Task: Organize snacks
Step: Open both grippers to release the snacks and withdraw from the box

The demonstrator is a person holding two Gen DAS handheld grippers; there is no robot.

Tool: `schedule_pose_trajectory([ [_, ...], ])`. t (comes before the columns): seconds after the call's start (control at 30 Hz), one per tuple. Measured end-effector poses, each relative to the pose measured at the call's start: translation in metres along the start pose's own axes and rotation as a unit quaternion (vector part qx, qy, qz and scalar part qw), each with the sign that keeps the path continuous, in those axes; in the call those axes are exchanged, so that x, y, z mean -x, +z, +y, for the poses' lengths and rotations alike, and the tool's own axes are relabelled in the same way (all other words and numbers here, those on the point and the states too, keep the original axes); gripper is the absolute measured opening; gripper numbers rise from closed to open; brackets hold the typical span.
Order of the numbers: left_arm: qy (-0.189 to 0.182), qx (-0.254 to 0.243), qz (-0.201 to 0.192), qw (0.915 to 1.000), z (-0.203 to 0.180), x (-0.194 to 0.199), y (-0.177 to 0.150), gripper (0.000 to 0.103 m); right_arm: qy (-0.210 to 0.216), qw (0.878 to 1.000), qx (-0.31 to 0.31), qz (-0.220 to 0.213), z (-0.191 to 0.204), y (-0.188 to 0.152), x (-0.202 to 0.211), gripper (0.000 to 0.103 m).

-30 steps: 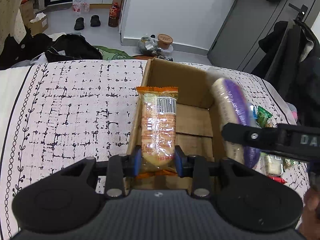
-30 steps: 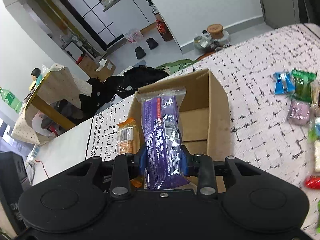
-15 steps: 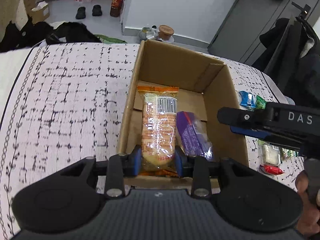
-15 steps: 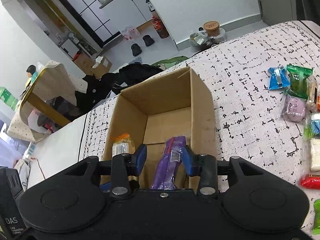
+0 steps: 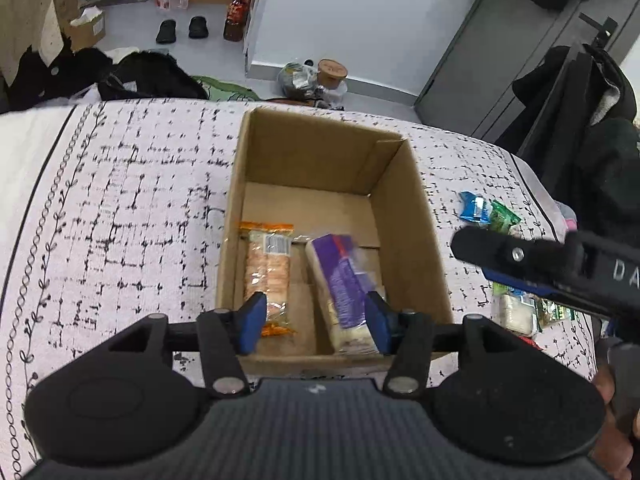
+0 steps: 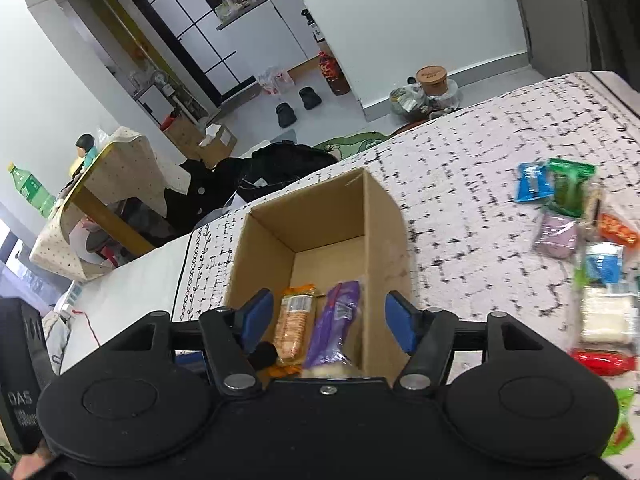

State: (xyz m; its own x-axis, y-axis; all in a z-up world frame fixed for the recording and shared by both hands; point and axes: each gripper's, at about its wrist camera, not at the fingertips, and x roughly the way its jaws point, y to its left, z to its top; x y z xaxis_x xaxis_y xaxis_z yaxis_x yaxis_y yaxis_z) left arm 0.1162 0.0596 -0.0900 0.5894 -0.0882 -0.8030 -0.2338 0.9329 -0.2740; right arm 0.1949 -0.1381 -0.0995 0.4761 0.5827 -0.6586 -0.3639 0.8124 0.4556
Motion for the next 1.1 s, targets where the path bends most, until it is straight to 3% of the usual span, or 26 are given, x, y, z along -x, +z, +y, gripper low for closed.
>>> schedule_pose_trajectory([
  [0.37, 0.013, -0.047, -0.02, 0.9986, -0.029, 0.01, 0.004, 0.069, -0.018, 1.0, 0.004, -0.015, -0.024, -0.001, 0.036, 0.083],
  [0.63, 0.016, -0.078, -0.041, 0.9959, -0.039, 0.017, 0.007, 0.096, -0.038, 0.999, 0.002, -0.027, -0.043, -0.001, 0.057, 0.096],
  [0.73, 0.014, -0.087, -0.046, 0.995, -0.042, 0.02, 0.006, 0.102, -0.05, 0.998, 0.007, -0.032, -0.049, -0.004, 0.065, 0.101],
  [1.1, -0.028, -0.14, -0.034, 0.9891, -0.058, 0.022, -0.002, 0.103, -0.097, 0.993, 0.05, -0.046, -0.059, -0.015, 0.089, 0.103],
])
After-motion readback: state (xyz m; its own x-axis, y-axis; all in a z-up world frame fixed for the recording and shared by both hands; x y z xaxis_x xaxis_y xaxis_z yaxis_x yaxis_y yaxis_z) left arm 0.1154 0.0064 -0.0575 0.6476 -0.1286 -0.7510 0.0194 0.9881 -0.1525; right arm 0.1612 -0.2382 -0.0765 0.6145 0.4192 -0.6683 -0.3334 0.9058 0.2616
